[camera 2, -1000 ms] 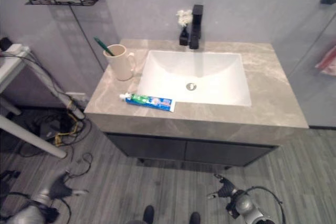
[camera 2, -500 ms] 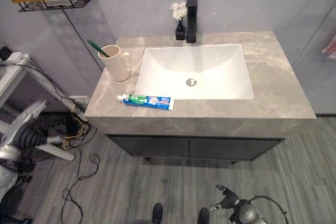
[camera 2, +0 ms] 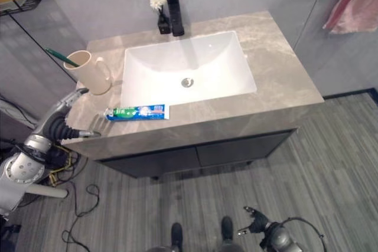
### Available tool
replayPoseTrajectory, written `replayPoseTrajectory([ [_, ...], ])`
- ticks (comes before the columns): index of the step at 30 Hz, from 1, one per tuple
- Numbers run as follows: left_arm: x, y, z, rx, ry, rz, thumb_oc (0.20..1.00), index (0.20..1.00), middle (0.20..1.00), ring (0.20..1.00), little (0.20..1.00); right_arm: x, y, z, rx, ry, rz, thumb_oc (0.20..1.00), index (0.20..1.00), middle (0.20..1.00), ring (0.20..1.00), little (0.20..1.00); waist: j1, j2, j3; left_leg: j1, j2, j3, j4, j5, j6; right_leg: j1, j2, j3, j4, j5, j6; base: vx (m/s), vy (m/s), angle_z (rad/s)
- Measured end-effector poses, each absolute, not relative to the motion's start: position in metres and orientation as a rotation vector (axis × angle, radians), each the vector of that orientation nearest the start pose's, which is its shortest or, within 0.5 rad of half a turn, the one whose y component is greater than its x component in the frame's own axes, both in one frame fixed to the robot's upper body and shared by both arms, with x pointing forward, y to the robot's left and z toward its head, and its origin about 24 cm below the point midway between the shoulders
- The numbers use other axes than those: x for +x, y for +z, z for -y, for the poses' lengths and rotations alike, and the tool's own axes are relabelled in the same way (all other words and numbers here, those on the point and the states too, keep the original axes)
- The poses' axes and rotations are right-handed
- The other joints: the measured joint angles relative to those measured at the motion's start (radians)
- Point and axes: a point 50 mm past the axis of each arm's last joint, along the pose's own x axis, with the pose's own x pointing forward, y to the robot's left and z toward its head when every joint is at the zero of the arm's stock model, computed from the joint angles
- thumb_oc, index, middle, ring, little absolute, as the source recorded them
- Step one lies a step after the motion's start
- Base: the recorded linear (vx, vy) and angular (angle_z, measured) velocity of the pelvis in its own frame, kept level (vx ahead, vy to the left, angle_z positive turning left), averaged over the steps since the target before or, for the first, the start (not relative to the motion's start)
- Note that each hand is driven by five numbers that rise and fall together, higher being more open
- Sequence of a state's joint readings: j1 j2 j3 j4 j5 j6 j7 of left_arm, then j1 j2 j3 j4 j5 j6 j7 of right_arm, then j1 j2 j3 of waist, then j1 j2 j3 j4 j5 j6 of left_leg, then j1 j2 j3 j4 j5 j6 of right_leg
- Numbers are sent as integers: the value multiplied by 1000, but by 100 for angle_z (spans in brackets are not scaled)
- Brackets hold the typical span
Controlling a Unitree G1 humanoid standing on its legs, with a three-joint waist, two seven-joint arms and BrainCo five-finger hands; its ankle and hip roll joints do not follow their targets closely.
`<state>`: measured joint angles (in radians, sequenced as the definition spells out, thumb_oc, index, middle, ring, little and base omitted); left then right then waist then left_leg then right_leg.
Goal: Put brush and paste in cup on sink, flatten towel.
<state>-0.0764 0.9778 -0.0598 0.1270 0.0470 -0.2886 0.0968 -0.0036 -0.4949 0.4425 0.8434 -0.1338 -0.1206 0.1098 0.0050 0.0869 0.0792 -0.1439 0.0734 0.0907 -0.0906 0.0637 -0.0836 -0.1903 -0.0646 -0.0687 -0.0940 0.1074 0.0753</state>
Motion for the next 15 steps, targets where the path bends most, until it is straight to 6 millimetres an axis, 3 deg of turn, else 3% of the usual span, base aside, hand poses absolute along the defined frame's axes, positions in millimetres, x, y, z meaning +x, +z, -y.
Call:
replayPoseTrajectory([
  [7,266,128,-289,1017,-108,194,1000,1000,1000,1000,1000,166,-106,246,-714,415,-791,1000,1000,1000,1000,1000,-16,-6,17,-34,-2,6,0,6,7,-37,0,6,8,17,-2,-28,-1,-3],
  [15,280,140,-286,1026,-90,232,1000,1000,1000,1000,1000,178,-97,244,-727,415,-736,1000,1000,1000,1000,1000,-21,-17,41,-69,-1,11,0,7,8,-75,0,9,8,20,-2,0,-2,0],
])
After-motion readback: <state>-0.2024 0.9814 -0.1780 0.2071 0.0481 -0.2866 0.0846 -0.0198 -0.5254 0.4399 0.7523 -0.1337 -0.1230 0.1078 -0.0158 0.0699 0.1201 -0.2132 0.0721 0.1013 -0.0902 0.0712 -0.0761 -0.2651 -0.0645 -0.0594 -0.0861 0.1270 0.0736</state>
